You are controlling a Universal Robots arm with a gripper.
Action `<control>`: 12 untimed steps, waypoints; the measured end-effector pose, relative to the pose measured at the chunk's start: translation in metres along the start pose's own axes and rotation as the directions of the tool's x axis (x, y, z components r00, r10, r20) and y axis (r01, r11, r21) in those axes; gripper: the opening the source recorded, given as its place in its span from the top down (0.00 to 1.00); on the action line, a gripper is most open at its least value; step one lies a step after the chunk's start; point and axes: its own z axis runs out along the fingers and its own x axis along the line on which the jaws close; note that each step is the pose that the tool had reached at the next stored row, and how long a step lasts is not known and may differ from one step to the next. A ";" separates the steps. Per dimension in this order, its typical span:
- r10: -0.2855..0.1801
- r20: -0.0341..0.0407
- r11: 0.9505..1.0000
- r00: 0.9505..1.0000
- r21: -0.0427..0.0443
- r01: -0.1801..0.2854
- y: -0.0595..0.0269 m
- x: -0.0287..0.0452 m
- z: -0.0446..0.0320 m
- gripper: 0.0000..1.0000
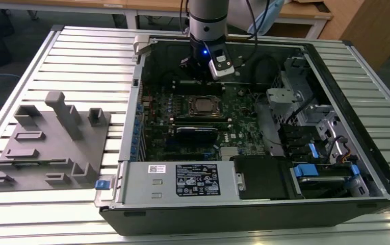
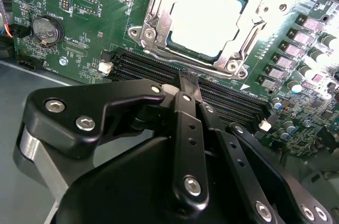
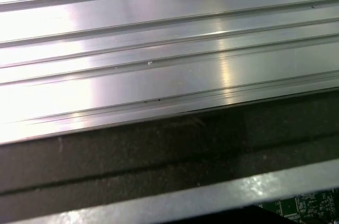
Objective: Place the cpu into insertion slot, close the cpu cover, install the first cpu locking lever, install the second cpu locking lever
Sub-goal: 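Install the second cpu locking lever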
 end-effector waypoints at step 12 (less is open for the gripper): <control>0.000 0.000 1.000 1.000 0.000 0.000 -0.0064 -0.0012 -0.0006 0.90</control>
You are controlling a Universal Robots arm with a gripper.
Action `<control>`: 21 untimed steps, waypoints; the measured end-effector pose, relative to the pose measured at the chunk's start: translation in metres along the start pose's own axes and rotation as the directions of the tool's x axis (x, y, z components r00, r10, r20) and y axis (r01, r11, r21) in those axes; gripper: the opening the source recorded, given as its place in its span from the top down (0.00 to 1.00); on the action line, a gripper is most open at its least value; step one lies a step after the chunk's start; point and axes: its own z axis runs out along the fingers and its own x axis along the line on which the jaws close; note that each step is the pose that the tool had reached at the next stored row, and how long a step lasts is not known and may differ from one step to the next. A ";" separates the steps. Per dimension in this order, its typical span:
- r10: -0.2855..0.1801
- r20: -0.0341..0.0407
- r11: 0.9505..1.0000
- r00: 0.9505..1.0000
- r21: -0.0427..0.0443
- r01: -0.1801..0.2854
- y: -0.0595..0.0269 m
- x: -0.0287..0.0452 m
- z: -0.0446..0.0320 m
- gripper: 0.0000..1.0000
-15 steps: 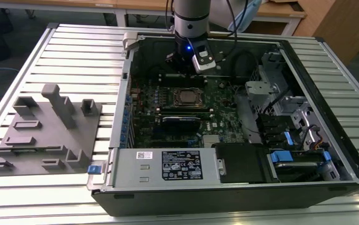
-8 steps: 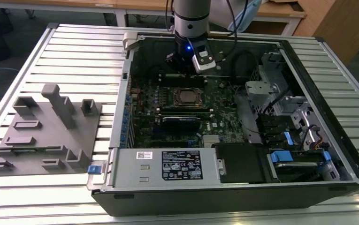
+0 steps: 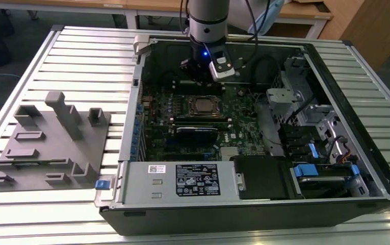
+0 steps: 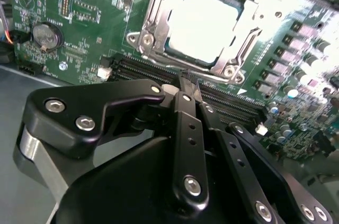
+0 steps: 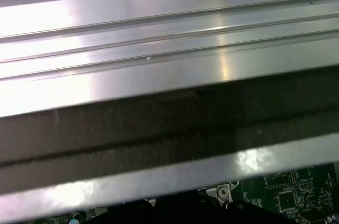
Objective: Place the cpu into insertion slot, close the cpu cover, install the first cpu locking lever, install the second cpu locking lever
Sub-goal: 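Install the second cpu locking lever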
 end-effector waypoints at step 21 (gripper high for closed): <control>0.000 0.000 1.000 1.000 0.000 0.000 -0.0334 -0.0061 -0.0024 0.90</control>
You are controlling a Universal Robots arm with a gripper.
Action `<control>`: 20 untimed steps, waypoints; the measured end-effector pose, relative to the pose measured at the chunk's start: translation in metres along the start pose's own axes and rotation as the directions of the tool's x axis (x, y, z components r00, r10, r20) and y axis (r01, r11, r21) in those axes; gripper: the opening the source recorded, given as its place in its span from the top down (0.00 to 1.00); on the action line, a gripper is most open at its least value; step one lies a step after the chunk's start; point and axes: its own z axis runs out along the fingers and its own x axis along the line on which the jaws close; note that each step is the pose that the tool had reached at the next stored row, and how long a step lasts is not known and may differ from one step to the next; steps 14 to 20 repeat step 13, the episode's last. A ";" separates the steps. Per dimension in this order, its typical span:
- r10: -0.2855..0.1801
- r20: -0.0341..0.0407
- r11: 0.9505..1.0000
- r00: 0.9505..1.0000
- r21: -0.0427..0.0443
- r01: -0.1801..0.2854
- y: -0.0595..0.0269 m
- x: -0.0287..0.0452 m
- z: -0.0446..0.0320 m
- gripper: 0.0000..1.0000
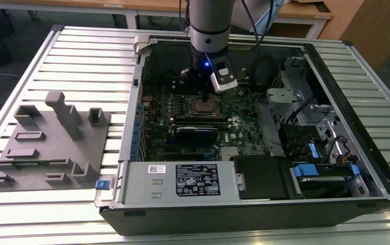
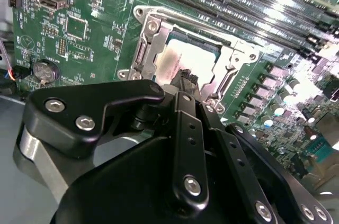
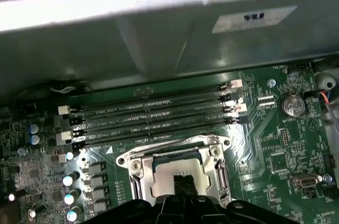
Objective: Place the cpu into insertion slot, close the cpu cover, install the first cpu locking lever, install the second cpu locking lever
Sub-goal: 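Install the second cpu locking lever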
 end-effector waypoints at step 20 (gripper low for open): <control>0.000 0.000 1.000 1.000 0.000 0.000 -0.0038 -0.0007 -0.0003 0.90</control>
